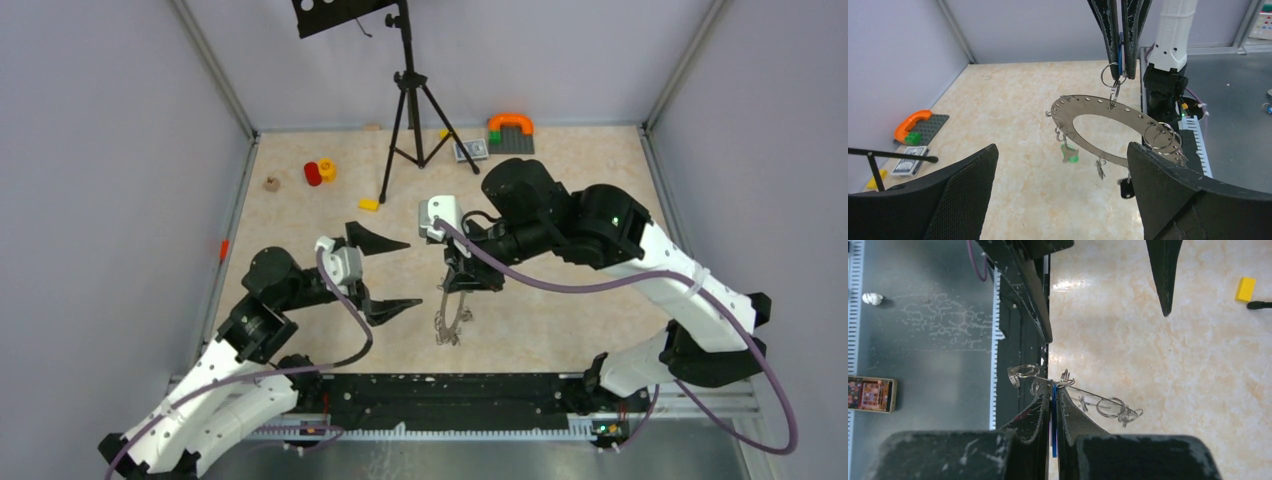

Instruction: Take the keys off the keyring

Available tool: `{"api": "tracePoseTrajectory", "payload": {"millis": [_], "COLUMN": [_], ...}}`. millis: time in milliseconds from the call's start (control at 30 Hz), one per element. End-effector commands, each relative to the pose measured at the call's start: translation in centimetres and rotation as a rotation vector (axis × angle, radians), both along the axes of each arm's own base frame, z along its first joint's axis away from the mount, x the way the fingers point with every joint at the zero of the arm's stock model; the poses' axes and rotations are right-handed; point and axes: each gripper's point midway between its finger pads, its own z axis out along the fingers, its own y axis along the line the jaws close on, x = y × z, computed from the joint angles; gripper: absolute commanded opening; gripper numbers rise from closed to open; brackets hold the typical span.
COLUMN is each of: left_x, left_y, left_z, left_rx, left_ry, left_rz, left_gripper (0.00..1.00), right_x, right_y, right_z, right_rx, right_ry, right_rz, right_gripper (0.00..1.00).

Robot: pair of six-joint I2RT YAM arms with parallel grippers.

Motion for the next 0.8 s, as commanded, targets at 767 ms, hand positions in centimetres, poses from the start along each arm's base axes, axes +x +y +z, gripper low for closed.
{"api": "tracePoseTrajectory", "payload": {"millis": [767], "left_x": [-3.9], "left_y": [-3.6], "left_z": [2.0], "left_rx": [-0.067], "left_ry": [0.001], "left_rz": [-0.336], "left_gripper": [0.99], "right_x": [-0.7], "right_y": [1.2], "right_z": [2.3], "right_rx": [0.095], "right_ry": [-0.015], "right_rz": [0.053], "right_gripper": [0.0]}}
